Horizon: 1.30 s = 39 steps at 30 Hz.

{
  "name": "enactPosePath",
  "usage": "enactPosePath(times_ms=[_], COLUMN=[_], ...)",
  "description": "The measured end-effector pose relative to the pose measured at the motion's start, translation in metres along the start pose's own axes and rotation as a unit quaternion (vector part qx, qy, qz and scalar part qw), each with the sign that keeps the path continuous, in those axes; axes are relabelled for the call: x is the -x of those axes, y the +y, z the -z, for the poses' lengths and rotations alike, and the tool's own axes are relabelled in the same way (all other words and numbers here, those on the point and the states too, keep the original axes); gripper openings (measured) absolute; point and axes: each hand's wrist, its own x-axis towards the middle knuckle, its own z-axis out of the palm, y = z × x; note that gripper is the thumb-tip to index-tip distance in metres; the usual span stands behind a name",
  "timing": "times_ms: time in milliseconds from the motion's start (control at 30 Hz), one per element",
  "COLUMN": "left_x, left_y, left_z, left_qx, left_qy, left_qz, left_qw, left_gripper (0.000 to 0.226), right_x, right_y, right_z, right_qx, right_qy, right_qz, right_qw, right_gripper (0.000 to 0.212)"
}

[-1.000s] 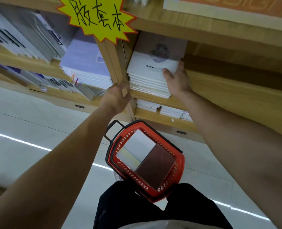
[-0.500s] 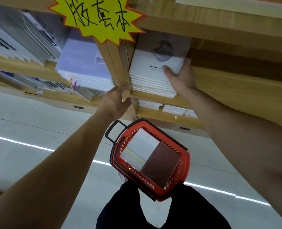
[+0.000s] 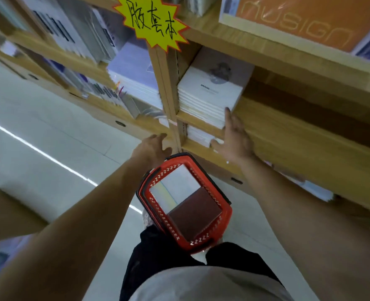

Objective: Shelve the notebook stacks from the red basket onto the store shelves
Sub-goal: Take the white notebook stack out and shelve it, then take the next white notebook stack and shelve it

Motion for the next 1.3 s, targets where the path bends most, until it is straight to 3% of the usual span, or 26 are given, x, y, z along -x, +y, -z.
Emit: enactPosePath(times_ms=[67, 200, 400, 567, 700, 967, 1300], left_x=[0.029, 0.075, 0.115, 0.09, 0.045, -0.052, -0.165], left_y=[-0.002, -0.017, -0.06, -0.1, -0.134, -0.181, -0.208], left_z=[-0.027, -0.073, -0.131, -0.181, -0.228, -0.327, -0.401], left_qx=[-0.008, 0.02, 0.046, 0.056, 0.066, 0.02, -0.028], left_qy=[-0.012, -0.039, -0.045, -0.036, -0.053, -0.093, -0.03], left_qz=[0.036, 0.083, 0.137, 0.152, 0.138, 0.137, 0.098], left_qw=[0.999, 0.996, 0.988, 0.986, 0.987, 0.986, 0.994], left_gripper=[0.067, 0.057, 0.056, 0.045, 0.045, 0.07, 0.083], right_x=[0.029, 0.052, 0.062, 0.053, 0.037, 0.002, 0.002], right_y=[0.013, 0.031, 0.025, 0.027, 0.042, 0.099, 0.156], right_z=[-0.012, -0.031, -0.082, -0.158, -0.225, -0.36, -0.491], right_qx=[0.08, 0.121, 0.131, 0.129, 0.141, 0.164, 0.166], right_qy=[-0.061, -0.158, -0.223, -0.265, -0.272, -0.292, -0.24], right_qz=[0.046, 0.063, 0.076, 0.108, 0.109, 0.084, 0.077], right_qw=[0.994, 0.978, 0.963, 0.949, 0.946, 0.939, 0.953], right_gripper=[0.088, 0.08, 0.074, 0.074, 0.074, 0.081, 0.111])
